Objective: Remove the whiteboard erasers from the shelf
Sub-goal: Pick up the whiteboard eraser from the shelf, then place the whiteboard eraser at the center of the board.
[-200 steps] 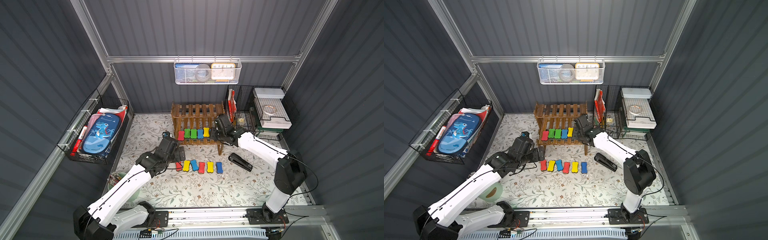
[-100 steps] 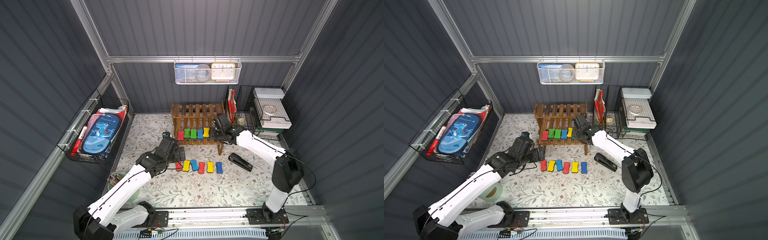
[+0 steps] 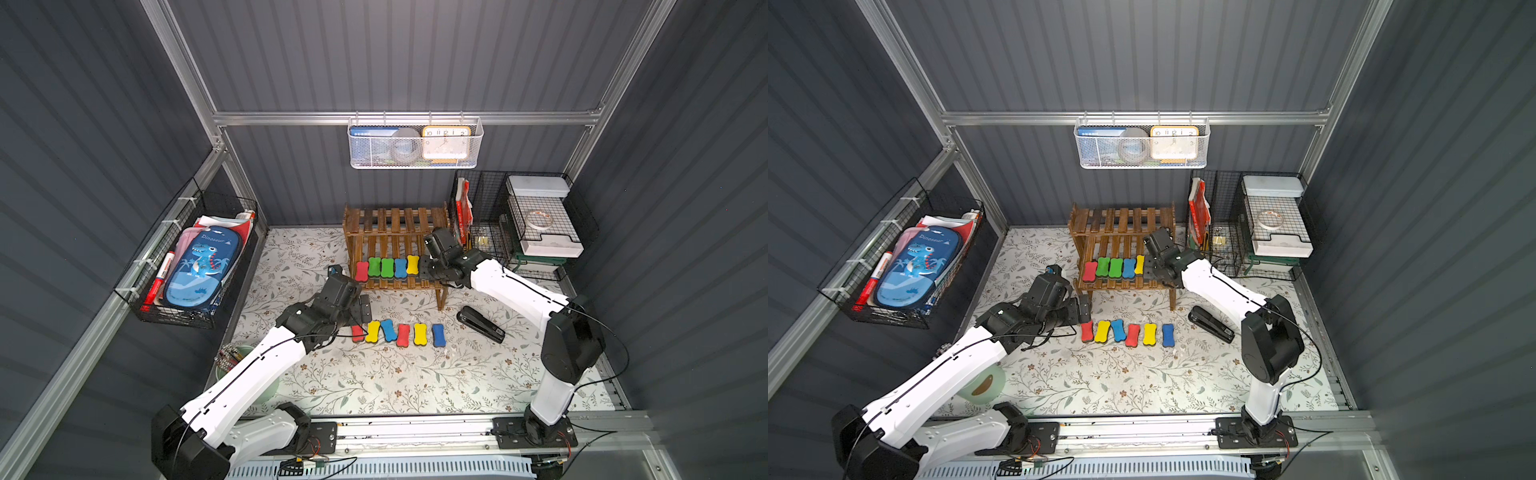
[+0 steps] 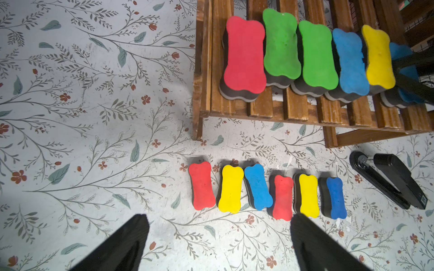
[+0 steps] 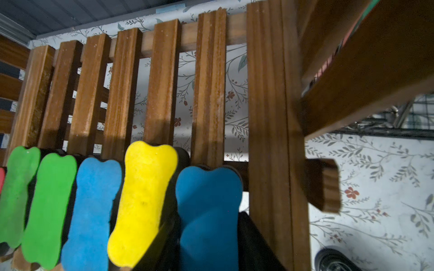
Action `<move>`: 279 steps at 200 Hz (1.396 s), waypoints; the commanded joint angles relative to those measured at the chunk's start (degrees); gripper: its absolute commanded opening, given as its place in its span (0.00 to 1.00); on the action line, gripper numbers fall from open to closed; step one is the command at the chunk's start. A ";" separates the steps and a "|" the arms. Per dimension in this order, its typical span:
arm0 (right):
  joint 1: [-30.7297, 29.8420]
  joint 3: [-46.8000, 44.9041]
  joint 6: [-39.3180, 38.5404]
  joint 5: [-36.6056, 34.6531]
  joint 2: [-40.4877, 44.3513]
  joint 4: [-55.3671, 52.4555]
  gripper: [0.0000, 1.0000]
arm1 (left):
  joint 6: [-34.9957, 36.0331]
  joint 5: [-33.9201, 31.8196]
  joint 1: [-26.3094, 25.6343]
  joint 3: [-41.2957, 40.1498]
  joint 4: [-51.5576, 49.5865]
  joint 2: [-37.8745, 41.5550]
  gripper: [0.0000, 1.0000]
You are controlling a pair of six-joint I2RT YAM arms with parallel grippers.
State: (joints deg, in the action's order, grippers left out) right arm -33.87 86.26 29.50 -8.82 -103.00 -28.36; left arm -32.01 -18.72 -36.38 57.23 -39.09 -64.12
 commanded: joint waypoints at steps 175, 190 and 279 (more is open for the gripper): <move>-1.20 -28.34 10.44 14.38 31.66 -12.06 0.29 | 1.74 1.43 0.00 1.52 -0.04 1.35 0.99; -3.37 -32.85 12.60 16.72 33.19 -13.31 0.29 | 2.11 1.35 -0.01 1.57 -0.34 1.43 0.99; -12.43 -39.92 16.39 17.68 27.55 -12.93 0.29 | 2.55 1.52 -0.01 1.92 -0.61 0.85 0.99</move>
State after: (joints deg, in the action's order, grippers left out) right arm -45.50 44.91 45.60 10.04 -70.89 -41.36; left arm -30.61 -17.74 -36.38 57.63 -39.05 -63.68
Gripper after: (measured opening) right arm 0.342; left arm 0.992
